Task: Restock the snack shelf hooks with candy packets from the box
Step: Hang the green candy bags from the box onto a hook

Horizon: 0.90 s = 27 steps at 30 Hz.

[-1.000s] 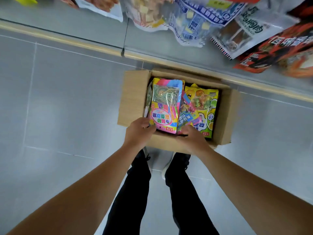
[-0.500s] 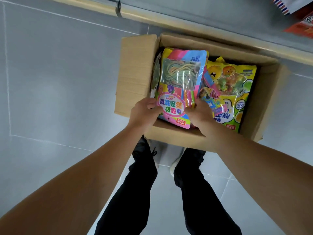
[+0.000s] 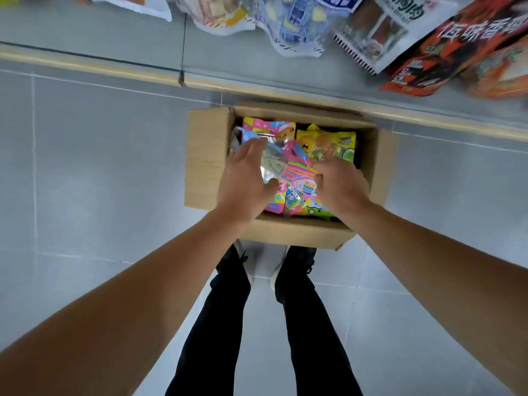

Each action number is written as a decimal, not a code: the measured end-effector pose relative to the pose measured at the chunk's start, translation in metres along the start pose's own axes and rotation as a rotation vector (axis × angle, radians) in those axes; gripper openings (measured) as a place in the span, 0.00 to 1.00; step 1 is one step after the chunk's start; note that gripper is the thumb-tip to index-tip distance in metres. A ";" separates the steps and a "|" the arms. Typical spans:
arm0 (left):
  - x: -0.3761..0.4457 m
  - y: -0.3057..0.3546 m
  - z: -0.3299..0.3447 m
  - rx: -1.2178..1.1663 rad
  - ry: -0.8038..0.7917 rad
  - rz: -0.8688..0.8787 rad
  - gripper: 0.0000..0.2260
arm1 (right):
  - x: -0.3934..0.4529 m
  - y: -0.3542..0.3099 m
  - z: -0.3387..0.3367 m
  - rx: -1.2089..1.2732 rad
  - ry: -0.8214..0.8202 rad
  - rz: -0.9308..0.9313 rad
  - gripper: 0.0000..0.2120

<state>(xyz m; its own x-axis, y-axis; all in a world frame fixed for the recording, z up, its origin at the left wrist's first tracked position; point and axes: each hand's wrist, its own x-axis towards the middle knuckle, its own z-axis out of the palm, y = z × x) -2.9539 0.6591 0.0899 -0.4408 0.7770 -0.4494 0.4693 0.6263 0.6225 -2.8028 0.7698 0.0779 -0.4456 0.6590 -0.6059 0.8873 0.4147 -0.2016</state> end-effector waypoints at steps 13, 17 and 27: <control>-0.060 0.148 -0.067 0.320 -0.135 0.002 0.10 | -0.115 0.004 -0.178 -0.079 0.296 -0.267 0.26; -0.089 0.185 -0.112 0.073 -0.075 -0.210 0.08 | -0.153 0.011 -0.231 0.232 0.315 -0.203 0.44; -0.160 0.250 -0.208 -0.700 -0.036 -0.293 0.16 | -0.240 -0.024 -0.309 0.817 0.189 0.050 0.35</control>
<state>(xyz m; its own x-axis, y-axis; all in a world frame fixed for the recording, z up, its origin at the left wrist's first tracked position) -2.9251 0.6780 0.4503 -0.4415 0.5946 -0.6720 -0.2629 0.6303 0.7305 -2.7539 0.7955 0.4666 -0.3515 0.7888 -0.5042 0.6806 -0.1545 -0.7162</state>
